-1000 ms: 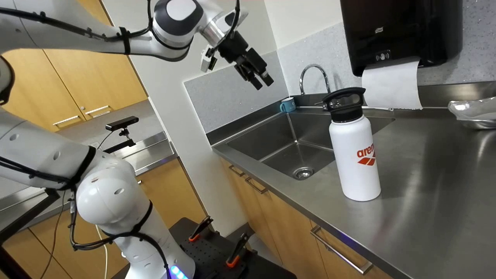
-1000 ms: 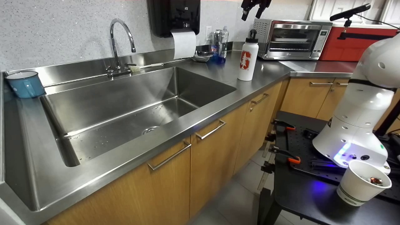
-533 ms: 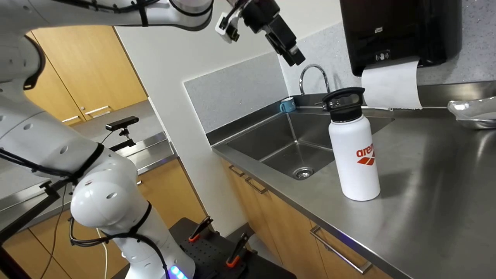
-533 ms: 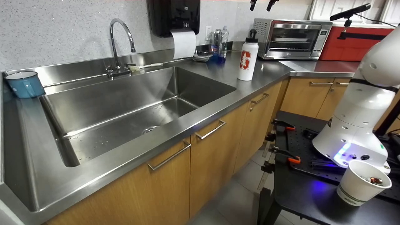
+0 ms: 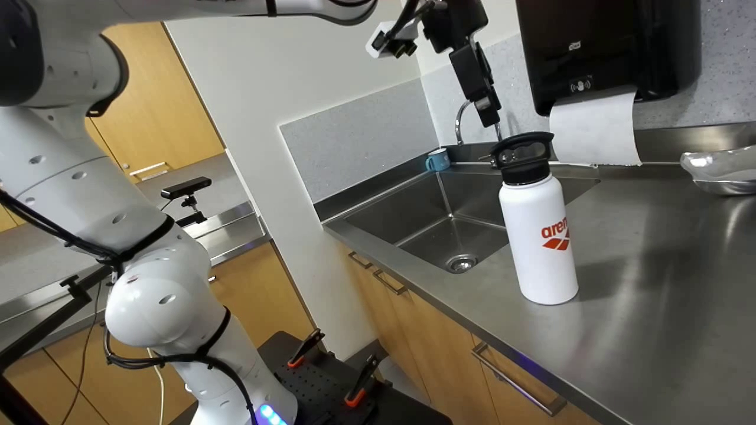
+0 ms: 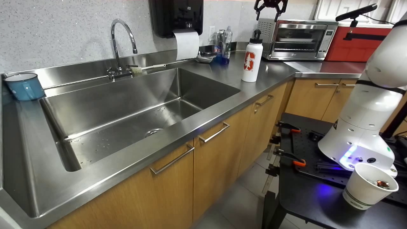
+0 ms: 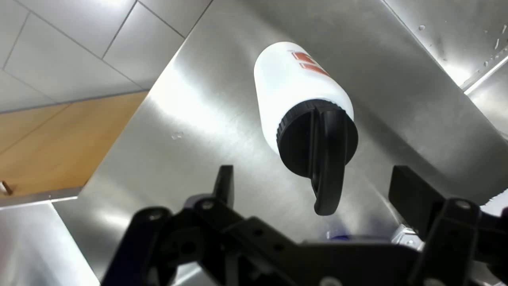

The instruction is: Remove the lid from the bottle

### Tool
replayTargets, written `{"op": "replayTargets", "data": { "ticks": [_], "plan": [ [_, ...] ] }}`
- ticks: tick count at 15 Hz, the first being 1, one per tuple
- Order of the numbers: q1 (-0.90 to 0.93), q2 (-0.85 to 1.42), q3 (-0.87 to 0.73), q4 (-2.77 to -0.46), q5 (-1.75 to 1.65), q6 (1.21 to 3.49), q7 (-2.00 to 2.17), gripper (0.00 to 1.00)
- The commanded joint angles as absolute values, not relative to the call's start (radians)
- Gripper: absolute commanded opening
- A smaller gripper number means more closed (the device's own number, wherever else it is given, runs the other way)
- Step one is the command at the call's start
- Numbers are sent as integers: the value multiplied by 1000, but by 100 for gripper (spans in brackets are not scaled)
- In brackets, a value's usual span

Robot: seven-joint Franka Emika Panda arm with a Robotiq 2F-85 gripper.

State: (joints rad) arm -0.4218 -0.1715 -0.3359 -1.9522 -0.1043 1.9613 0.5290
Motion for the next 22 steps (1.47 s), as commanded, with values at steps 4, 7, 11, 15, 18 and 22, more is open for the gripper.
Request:
{"op": "replayTargets", "data": {
  "ticks": [4, 7, 11, 15, 18, 22],
  "plan": [
    [-418, -80, -371, -1868, 45, 1921, 639, 100],
    [-416, -54, -376, -1848, 62, 1908, 630, 100],
    [-412, -31, -374, -1839, 53, 1908, 621, 100],
    [-407, -9, -373, -1835, 42, 1913, 627, 100],
    [-402, 3, -371, -1837, 34, 1908, 626, 100],
    [-395, 6, -371, -1844, 4, 1920, 639, 66]
  ]
}}
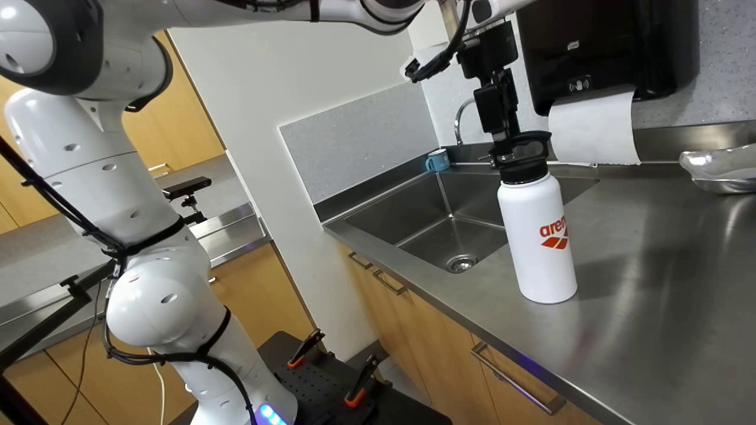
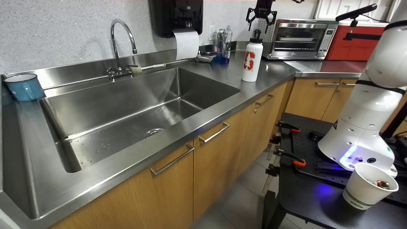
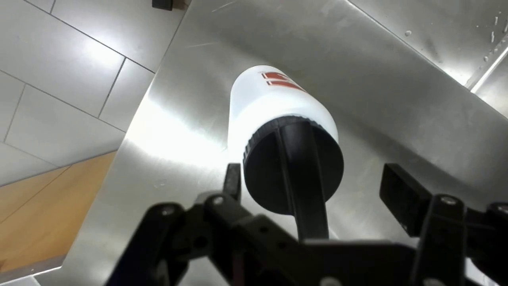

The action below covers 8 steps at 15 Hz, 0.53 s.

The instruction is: Remove the lid from the bottle

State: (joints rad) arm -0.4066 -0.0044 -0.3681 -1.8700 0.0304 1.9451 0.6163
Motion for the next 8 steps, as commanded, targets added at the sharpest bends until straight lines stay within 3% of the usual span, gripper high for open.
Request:
{"op": "replayTargets", "data": {
  "ticks": [1, 8],
  "plan": [
    [-395, 6, -371, -1845, -4, 1920, 640, 59],
    [-392, 0, -369, -1846, -30, 1921, 643, 4]
  ]
}}
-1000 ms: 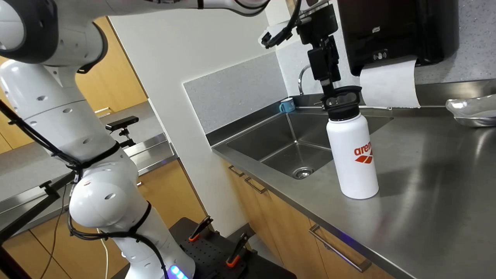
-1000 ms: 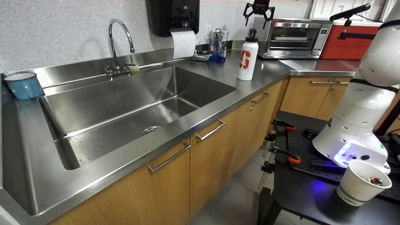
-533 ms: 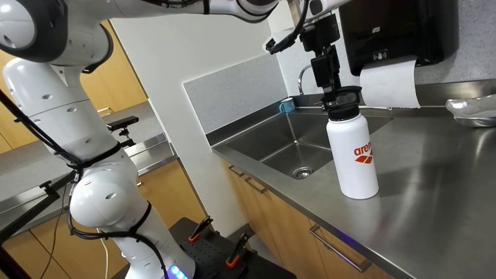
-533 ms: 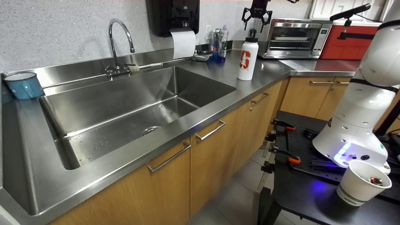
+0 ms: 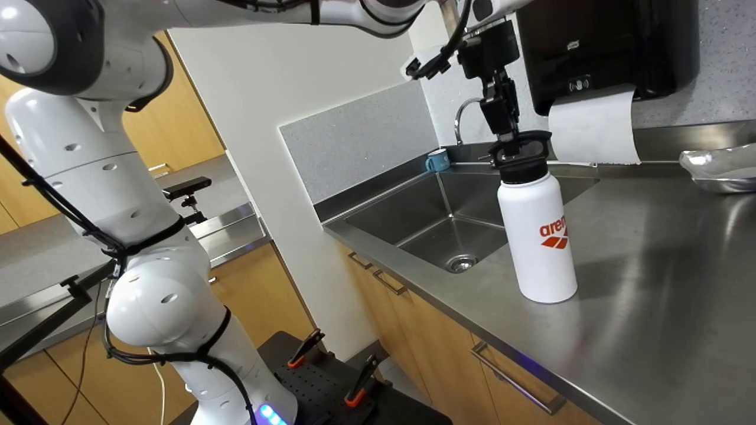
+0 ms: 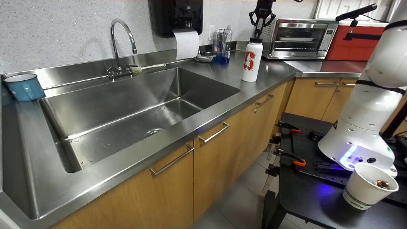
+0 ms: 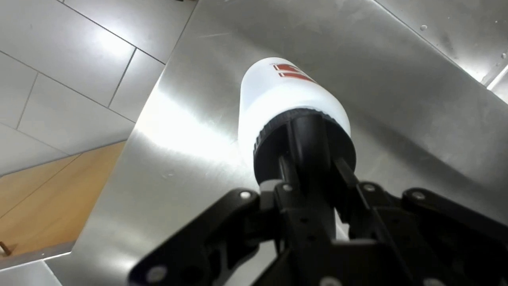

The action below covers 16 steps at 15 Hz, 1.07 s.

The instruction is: Remove the lid from the bottle

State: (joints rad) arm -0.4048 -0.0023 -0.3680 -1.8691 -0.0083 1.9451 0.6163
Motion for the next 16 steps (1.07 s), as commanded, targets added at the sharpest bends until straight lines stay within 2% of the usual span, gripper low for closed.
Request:
{"op": "replayTargets", "data": {
  "ticks": [1, 3, 16],
  "plan": [
    [-391, -1, -368, -1844, -34, 1921, 642, 1],
    [-388, -5, -368, -1842, -37, 1919, 638, 5],
    [-402, -104, -372, -1822, -130, 1923, 625, 5]
  ]
}}
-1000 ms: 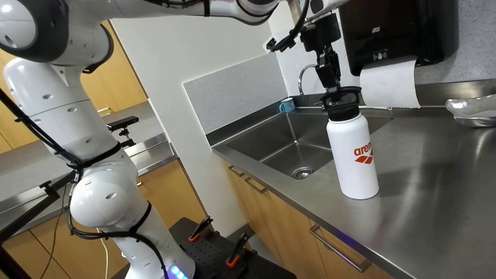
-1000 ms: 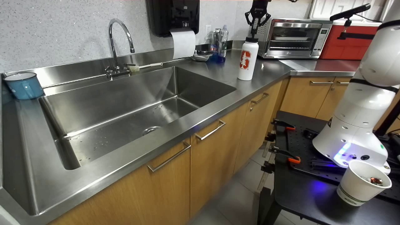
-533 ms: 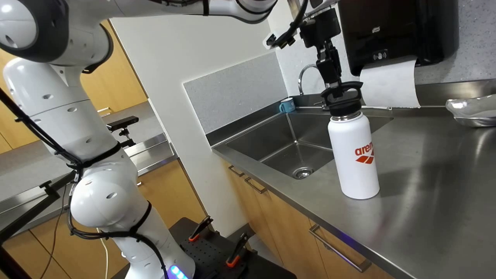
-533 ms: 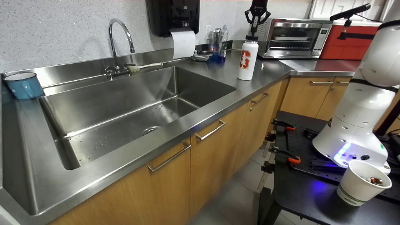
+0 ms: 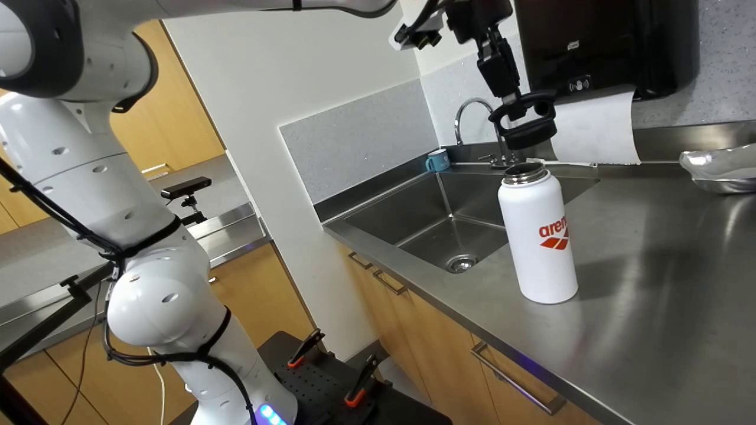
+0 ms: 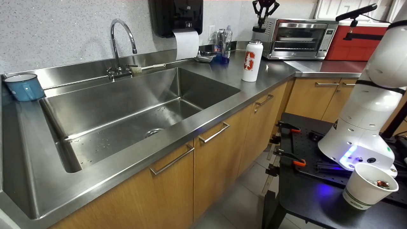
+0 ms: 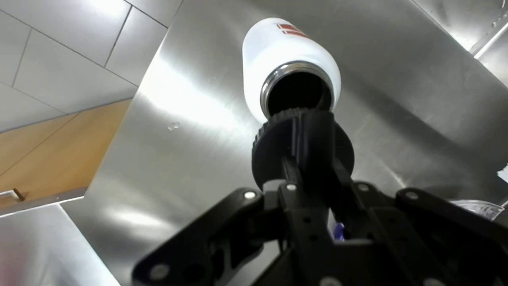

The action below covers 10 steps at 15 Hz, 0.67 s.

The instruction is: Remove the lid from the bottle

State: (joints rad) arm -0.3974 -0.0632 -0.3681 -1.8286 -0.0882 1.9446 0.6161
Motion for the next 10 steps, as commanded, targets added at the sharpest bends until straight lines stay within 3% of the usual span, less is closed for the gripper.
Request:
{"op": "replayTargets", "data": {
  "ticks": [1, 10],
  "plan": [
    [-409, -112, -377, -1825, -143, 1933, 615, 5],
    [-478, -44, -460, -1864, -172, 2104, 612, 5]
  ]
}}
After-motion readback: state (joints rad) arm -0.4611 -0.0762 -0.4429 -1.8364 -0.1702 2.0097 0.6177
